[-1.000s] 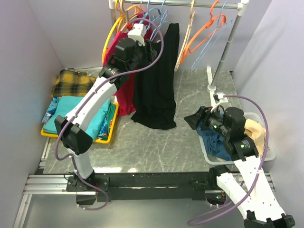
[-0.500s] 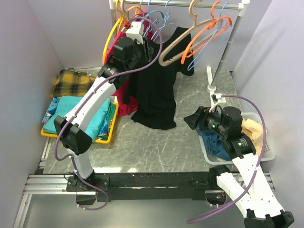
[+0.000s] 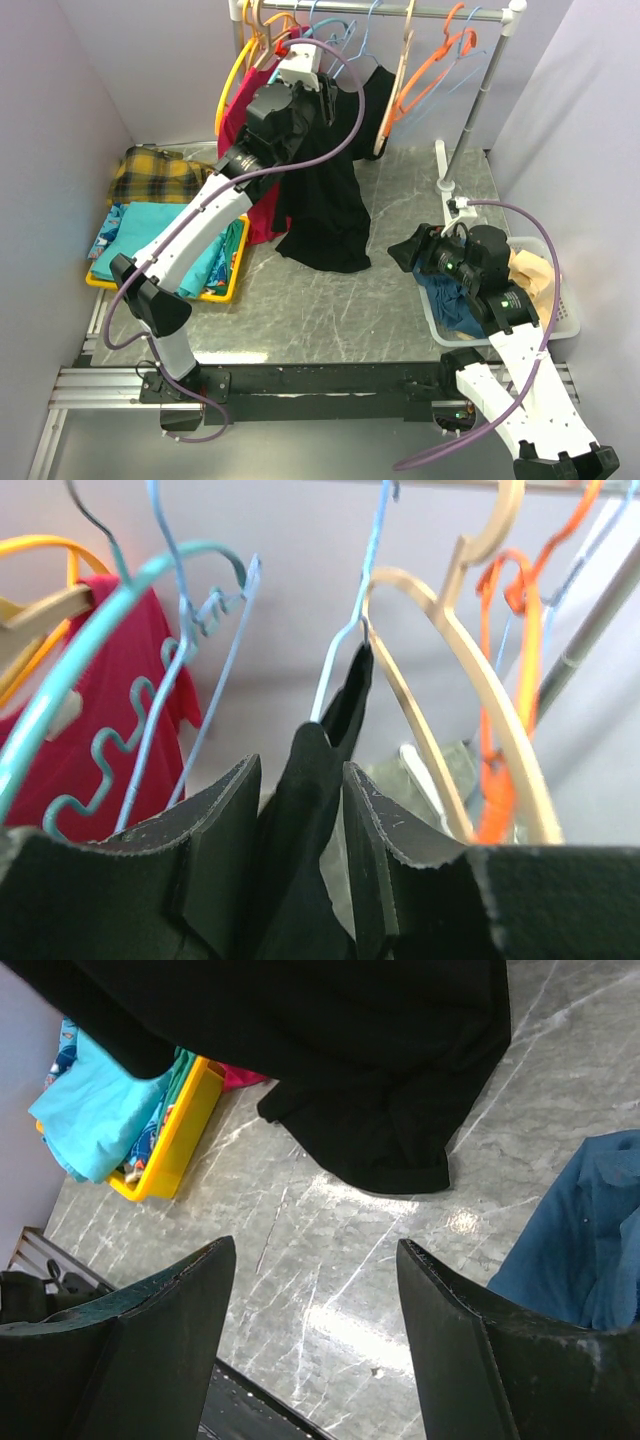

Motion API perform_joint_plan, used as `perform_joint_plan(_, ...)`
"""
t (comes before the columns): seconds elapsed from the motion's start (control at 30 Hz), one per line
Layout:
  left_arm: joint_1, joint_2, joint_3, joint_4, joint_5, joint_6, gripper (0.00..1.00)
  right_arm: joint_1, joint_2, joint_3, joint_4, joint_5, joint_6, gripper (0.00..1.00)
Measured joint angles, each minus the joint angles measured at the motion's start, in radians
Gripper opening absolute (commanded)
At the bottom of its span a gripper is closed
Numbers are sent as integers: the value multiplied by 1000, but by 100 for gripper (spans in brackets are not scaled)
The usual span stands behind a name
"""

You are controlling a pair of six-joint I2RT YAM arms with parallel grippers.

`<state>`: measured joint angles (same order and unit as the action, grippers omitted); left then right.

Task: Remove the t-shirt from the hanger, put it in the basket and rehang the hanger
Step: Pick up the hanger from the clothesline.

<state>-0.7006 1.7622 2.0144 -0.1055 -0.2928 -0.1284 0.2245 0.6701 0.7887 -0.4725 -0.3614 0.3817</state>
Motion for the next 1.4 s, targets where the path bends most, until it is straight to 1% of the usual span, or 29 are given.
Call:
perform_joint_plan(0.2,1,-27,-32,89,-39,20,1,0,-2,-6,-3,6,3,72)
perform_joint_plan(0.43,-12,-73,-34,209,-40,40,1,0,-10,-7,-8,16,3,72)
perform_joint_plan(0.57,-14,-82,-2,222,-38,42,1,0,-12,-8,-13,21,3,72)
perform_joint_plan(0.6,-14,-82,3,222,-37,42,2,0,-12,-8,-14,21,3,72)
perform_joint_plan(0.63,-14,-83,5,221,-36,42,15,0,-12,-8,-15,21,3,72)
perform_joint_plan(0.7,-14,-82,5,209,-29,43,30,0,-12,-8,-15,21,3,73)
perform_joint_plan(0.73,-14,-81,4,197,-21,37,41,0,-12,-8,-15,22,3,73)
perform_joint_plan(0.83,-14,-73,4,161,-4,35,48,0,-12,-9,-15,23,3,73)
perform_joint_plan(0.93,-14,-55,4,126,11,34,49,0,-11,-10,-15,25,2,73)
perform_joint_plan(1.0,-14,-33,5,98,16,34,47,0,-10,-10,-15,26,2,73)
perform_joint_plan(1.03,-14,-18,7,77,16,35,44,0,-8,-10,-15,27,2,73)
perform_joint_plan(1.1,-11,20,27,43,18,35,43,0,-5,-10,-15,27,2,73)
perform_joint_plan(1.2,0,89,90,-27,36,28,45,0,-1,-10,-15,27,2,73)
perform_joint_plan(1.27,12,121,122,-61,49,18,48,0,1,-10,-15,27,2,73)
perform_joint_plan(1.4,41,145,133,-108,65,7,50,0,3,-10,-14,27,1,73)
